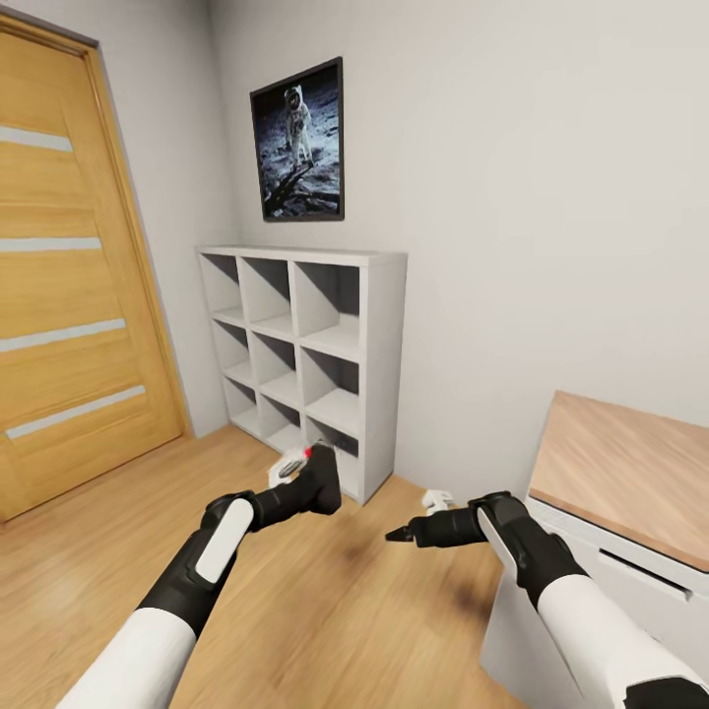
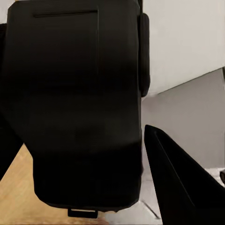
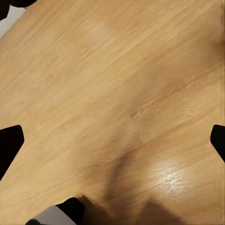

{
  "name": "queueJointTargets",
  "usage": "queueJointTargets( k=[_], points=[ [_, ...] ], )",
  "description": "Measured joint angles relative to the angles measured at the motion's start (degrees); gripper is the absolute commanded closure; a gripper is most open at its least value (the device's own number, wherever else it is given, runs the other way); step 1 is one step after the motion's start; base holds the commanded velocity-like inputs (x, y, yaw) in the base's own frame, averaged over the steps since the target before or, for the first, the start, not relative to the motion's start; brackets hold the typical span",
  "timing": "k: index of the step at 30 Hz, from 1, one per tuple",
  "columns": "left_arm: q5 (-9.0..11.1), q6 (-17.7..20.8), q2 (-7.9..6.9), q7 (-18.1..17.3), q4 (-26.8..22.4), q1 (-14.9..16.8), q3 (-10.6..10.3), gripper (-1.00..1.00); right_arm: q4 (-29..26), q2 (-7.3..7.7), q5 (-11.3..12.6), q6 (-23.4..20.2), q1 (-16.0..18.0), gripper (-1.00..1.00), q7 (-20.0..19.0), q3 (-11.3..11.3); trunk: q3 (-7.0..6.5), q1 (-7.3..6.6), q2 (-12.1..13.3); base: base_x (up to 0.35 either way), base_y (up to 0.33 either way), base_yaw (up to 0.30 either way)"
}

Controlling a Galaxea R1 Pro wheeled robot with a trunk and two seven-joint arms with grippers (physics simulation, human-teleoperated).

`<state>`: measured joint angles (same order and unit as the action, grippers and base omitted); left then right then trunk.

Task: Attach the digital camera to the camera tripod in the bedroom.

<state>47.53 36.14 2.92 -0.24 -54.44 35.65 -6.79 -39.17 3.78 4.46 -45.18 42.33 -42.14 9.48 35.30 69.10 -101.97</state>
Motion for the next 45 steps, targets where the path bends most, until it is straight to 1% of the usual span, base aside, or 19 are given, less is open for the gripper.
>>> queueJointTargets(
  k=[2, 3, 5, 6, 10, 19, 25, 29, 32, 36, 39, 41, 43, 44, 45],
  points=[
    [-1.36, 0.29, 0.12, 4.09, 0.08, 0.00, 0.07, 1.00, 0.02, -0.17, -0.01, 0.14, -0.01, -1.00, 0.31, 0.16, -0.36, -0.44, 0.80, 0.000, 0.000, 0.000],
    [-1.94, 0.44, 0.21, 7.44, 0.13, 0.00, 0.16, 1.00, 0.03, -0.33, -0.07, 0.21, -0.03, -1.00, 0.48, 0.23, -0.54, -0.66, 1.20, 0.000, 0.000, 0.000],
    [-1.73, 0.48, 0.30, 11.58, 0.04, 0.01, 0.24, 1.00, 0.06, -0.42, -0.12, 0.26, -0.01, -1.00, 0.65, 0.28, -0.90, -1.10, 2.01, 0.000, 0.000, 0.000],
    [-1.67, 0.49, 0.35, 13.09, 0.00, 0.01, 0.28, 1.00, 0.08, -0.37, -0.10, 0.27, -0.02, -1.00, 0.69, 0.27, -1.08, -1.32, 2.41, 0.000, 0.000, 0.000],
    [-1.48, 0.46, 0.47, 15.61, -0.04, 0.01, 0.33, 1.00, 0.13, -0.18, 0.00, 0.21, -0.01, -1.00, 0.79, 0.24, -1.80, -2.20, 4.01, 0.000, 0.000, 0.000],
    [-1.55, 0.23, 0.43, 16.07, 0.09, 0.01, 0.32, 1.00, 0.63, -0.57, -0.14, 0.28, 0.00, -1.00, 1.32, 0.40, -3.42, -4.18, 7.62, 0.000, 0.000, 0.000],
    [-1.64, 0.22, 0.43, 16.10, 0.20, 0.01, 0.30, 1.00, 0.77, -0.68, -0.17, 0.27, -0.01, -1.00, 2.41, 0.37, -4.49, -5.49, 10.03, 0.000, 0.000, 0.000],
    [-1.59, 0.13, 0.42, 16.10, 0.27, 0.01, 0.26, 1.00, 0.82, -0.75, -0.71, 0.21, -0.01, -1.00, 3.94, 0.25, -5.21, -6.37, 11.63, 0.000, 0.000, 0.000],
    [-1.51, -0.08, 0.42, 16.10, 0.29, 0.01, 0.25, 1.00, 0.82, -0.72, -0.79, 0.15, -0.01, -1.00, 4.28, 0.18, -5.75, -7.03, 12.84, 0.000, 0.000, 0.000],
    [-1.51, -0.27, 0.43, 16.08, 0.27, 0.01, 0.25, 1.00, 0.57, -0.53, -0.18, -0.16, -0.01, -1.00, 3.88, 0.03, -6.47, -7.91, 14.44, 0.000, 0.000, 0.000],
    [-0.68, -0.01, 0.30, 15.36, 0.57, 0.00, 0.24, 1.00, 1.24, -0.58, -0.18, -0.10, -0.05, -1.00, 4.13, 0.04, -7.01, -8.57, 15.65, 0.000, 0.000, 0.000],
    [-0.61, 0.38, 0.22, 15.06, 2.97, -0.01, 0.27, 1.00, 4.09, -0.30, -0.34, 0.11, -0.07, -1.00, 4.43, 0.11, -7.36, -9.01, 16.45, 0.000, 0.000, 0.000],
    [-0.79, 0.76, -0.14, 15.07, 7.58, -0.01, 0.31, 1.00, 10.94, -0.18, -0.57, 1.12, -0.07, -1.00, 4.73, 0.11, -7.71, -9.44, 17.26, 0.000, 0.000, 0.000],
    [-0.67, 0.68, -0.20, 15.10, 8.71, 0.00, 0.31, 1.00, 12.76, -0.26, -0.55, 1.80, -0.07, -1.00, 4.77, 0.14, -7.90, -9.67, 17.65, 0.000, 0.000, 0.000],
    [-0.95, 0.67, -0.31, 15.29, 11.25, -0.02, 0.31, 1.00, 16.44, -0.40, -0.77, 3.84, -0.07, -1.00, 4.86, 0.26, -8.07, -9.88, 18.06, 0.000, 0.000, 0.000]
  ],
)
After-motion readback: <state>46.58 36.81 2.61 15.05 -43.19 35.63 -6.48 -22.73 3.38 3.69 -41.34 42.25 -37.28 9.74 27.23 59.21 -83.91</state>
